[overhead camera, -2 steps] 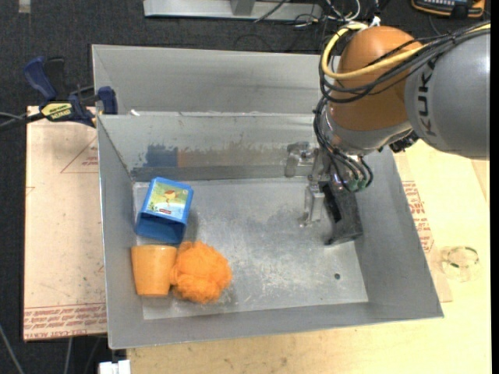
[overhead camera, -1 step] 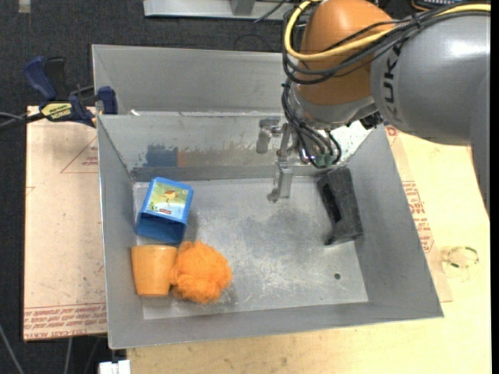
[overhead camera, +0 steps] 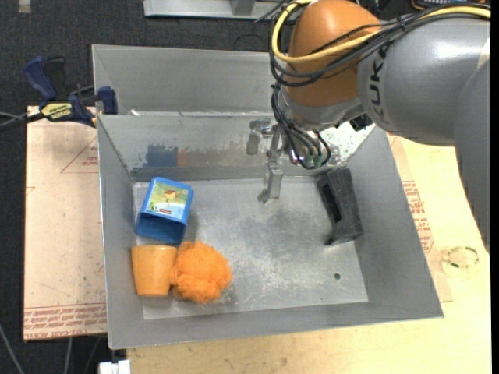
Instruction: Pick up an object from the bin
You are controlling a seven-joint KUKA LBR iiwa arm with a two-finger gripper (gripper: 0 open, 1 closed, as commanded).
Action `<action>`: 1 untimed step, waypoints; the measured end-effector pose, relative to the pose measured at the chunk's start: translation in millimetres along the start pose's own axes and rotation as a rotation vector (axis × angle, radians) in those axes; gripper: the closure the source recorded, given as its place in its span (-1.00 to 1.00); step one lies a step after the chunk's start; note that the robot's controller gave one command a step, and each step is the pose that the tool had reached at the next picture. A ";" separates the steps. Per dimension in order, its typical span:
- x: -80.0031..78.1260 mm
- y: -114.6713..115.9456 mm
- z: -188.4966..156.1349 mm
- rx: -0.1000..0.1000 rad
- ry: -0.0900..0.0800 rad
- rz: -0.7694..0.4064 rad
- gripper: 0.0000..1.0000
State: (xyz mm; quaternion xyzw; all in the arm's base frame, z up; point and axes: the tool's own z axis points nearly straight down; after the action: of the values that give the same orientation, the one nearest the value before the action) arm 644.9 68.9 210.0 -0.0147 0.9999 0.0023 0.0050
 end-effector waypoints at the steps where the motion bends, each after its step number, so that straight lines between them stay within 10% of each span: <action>1: 12.9 -3.4 31.2 0.004 0.001 -0.048 -1.00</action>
Offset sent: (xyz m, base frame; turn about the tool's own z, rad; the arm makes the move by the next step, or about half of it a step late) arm -0.0349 0.1104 0.0261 -0.0680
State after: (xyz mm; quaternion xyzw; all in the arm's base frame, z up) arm 632.4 65.3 178.7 -0.0389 0.9992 0.0002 0.0045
